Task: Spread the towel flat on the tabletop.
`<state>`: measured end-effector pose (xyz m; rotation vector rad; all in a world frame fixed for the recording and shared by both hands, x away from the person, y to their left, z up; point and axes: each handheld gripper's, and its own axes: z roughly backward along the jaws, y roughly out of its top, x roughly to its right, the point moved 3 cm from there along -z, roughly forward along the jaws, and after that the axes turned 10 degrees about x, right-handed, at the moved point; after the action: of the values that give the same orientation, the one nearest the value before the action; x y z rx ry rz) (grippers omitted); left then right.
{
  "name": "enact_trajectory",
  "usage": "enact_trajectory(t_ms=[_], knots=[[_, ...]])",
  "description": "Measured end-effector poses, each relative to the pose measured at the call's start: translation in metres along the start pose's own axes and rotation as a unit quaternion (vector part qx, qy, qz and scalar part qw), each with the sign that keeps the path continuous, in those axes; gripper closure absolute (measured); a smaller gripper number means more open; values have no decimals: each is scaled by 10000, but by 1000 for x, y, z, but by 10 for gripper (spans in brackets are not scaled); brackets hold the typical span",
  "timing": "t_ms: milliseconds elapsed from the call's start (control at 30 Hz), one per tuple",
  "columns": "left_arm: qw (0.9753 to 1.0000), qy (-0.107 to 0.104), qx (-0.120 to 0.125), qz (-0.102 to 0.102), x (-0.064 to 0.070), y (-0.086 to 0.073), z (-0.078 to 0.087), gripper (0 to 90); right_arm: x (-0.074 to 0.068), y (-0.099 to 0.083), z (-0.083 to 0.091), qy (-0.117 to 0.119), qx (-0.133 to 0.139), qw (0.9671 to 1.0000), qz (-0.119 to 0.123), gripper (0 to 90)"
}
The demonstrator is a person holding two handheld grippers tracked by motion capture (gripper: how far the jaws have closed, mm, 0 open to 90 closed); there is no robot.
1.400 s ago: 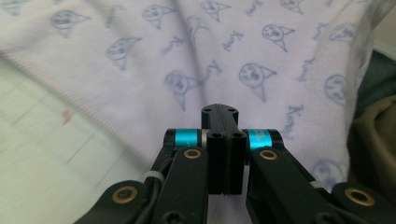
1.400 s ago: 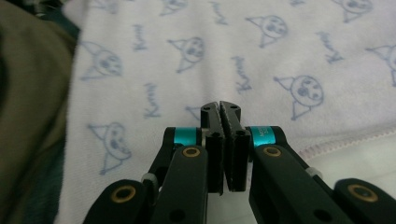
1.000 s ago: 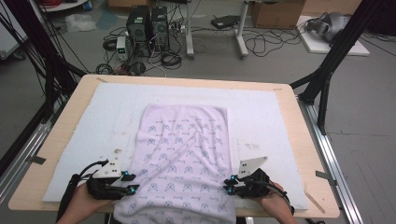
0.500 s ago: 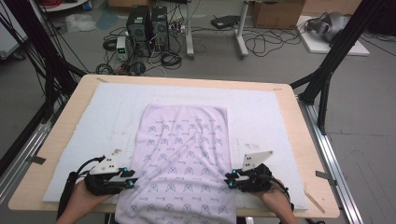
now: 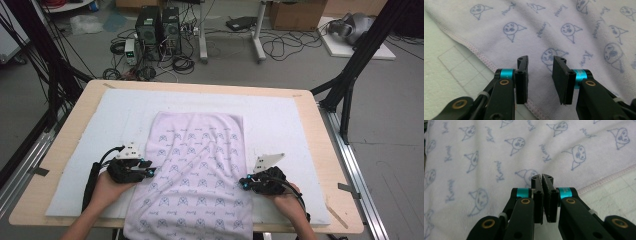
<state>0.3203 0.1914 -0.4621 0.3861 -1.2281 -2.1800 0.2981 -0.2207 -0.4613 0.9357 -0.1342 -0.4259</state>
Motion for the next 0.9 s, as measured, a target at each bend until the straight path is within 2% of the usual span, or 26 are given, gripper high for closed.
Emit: enact_trajectory(t_ms=[33, 200, 300, 433, 667, 700, 733, 767, 800, 900], knots=[[10000, 23, 7, -4, 0, 0, 1, 650, -1, -2, 1, -4, 33, 10000, 57, 882], [9999, -1, 121, 41, 1, -1, 3, 607, 0, -4, 6, 85, 138, 9999, -57, 877], [9996, -11, 253, 125, -3, 3, 3, 578, 5, 2, 8, -3, 399, 9991, -109, 792], [9994, 73, 309, 141, -8, 5, 0, 557, 15, 11, 8, -191, 631, 9977, -166, 703], [9990, 215, 344, 207, -15, 6, 0, 531, 25, 14, 0, -353, 586, 9973, -252, 638], [9986, 300, 372, 231, -19, 7, 1, 534, 27, 14, -1, -367, 570, 9974, -258, 637], [9979, 382, 425, 304, -25, 10, 1, 568, 30, 15, -1, -389, 559, 9973, -270, 634], [9969, 465, 507, 381, -31, 13, 1, 643, 32, 16, -1, -416, 568, 9971, -305, 635], [9959, 542, 546, 468, -38, 16, -1, 661, 34, 18, -1, -398, 614, 9968, -312, 635], [9949, 749, 493, 469, -60, 30, -11, 709, 43, 24, -3, -416, 576, 9970, -301, 634]])
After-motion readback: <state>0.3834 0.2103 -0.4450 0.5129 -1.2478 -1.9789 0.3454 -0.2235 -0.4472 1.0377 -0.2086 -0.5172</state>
